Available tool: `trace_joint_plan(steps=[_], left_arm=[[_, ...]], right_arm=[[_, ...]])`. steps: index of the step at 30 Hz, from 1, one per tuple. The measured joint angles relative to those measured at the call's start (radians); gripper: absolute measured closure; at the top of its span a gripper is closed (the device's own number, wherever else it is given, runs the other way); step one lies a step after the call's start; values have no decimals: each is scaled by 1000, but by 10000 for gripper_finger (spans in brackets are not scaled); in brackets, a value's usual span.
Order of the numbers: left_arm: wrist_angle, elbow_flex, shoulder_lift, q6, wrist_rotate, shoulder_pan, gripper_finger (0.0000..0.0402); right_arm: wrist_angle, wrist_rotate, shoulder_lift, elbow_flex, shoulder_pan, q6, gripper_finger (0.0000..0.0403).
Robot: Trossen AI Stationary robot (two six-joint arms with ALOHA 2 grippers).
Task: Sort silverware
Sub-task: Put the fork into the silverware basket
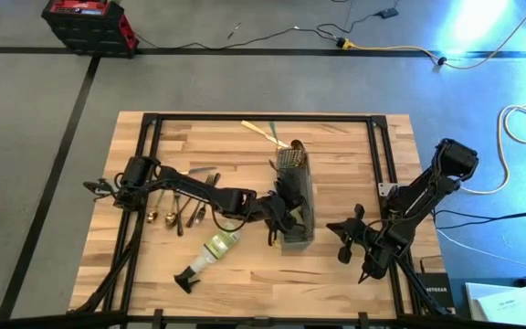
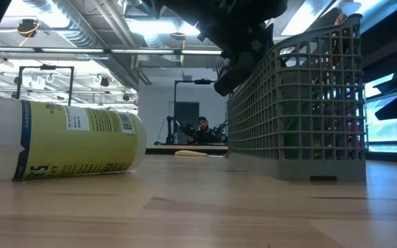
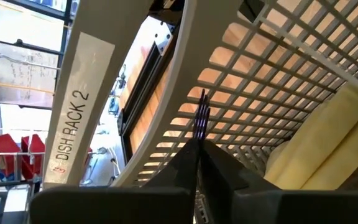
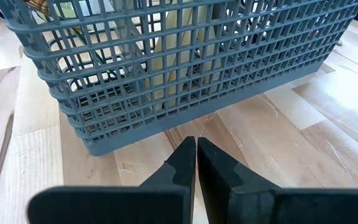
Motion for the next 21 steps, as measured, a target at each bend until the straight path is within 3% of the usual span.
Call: trace_joint_plan(steps=[10, 21], left_arm=[[7, 1, 0, -1, 25, 0, 402], [7, 72, 0, -15, -66, 2, 401]], right_arm=[[0, 0, 0, 0, 0, 0, 403], [0, 0, 0, 0, 0, 0, 403]])
